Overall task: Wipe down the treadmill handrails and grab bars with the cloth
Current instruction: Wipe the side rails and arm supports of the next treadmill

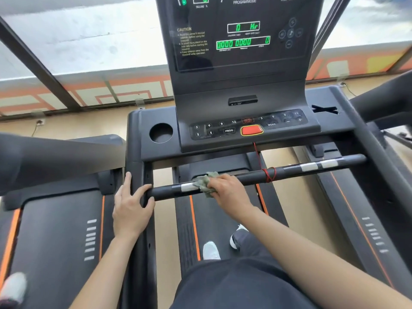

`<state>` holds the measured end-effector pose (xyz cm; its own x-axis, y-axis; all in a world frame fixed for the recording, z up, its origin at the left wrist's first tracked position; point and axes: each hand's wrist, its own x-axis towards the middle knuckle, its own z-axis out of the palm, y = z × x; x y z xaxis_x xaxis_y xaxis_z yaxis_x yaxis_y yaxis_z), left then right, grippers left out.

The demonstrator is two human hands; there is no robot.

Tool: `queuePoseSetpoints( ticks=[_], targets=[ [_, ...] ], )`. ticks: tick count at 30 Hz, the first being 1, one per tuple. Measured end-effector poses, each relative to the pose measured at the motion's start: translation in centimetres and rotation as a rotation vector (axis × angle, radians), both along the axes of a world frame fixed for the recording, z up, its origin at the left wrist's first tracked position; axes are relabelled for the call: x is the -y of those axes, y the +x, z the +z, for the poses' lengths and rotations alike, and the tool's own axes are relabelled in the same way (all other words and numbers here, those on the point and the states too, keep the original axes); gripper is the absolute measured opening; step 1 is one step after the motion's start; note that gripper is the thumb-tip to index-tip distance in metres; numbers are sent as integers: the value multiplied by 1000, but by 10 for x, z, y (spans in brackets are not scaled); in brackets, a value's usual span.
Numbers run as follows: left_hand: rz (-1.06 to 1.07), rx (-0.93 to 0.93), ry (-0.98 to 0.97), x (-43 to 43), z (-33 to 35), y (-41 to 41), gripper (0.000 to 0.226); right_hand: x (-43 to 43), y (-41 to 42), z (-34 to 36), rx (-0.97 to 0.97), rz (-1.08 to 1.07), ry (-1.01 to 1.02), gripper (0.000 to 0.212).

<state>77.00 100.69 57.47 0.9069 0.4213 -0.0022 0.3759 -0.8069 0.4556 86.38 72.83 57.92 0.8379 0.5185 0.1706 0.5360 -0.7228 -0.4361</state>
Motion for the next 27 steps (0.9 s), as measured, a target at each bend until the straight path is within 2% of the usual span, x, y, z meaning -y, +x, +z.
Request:
queuePoseSetpoints(
  ticks=[3, 5, 7, 8, 10, 11, 14, 17, 18, 20, 27],
  targets=[
    [10, -27, 7, 2, -1, -1, 37, 13, -3, 3, -50, -111, 32, 16],
    [14, -41, 25, 3, 0, -1, 36, 28, -13, 4, -231, -301, 110, 10],
    [33, -51, 29, 6, 2, -2, 35, 45, -25, -2, -466, -596, 237, 10],
    [40, -53, 31, 7, 3, -1, 35, 52, -30, -4, -604, -768, 369, 9],
    [41, -58, 34, 8, 5, -1, 36, 64, -32, -7, -929, -1096, 799, 5],
    [42, -61, 33, 8, 6, -1, 36, 68, -30, -8, -1075, -1189, 1015, 2],
    [47, -74, 34, 9, 7, -1, 36, 77, -13, -16, -1257, -1224, 1359, 13],
    [40, -74, 33, 10, 8, -1, 37, 75, 0, -14, -1343, -1115, 1519, 19],
    [39, -74, 32, 10, 8, -1, 37, 72, 2, -11, -1383, -1069, 1542, 23],
    [39, -78, 32, 11, 8, -2, 38, 65, 3, -9, -1418, -1067, 1571, 16],
    [61, -66, 7, 8, 9, -2, 39, 18, -5, -13, -1423, -1088, 1469, 21]
  ],
)
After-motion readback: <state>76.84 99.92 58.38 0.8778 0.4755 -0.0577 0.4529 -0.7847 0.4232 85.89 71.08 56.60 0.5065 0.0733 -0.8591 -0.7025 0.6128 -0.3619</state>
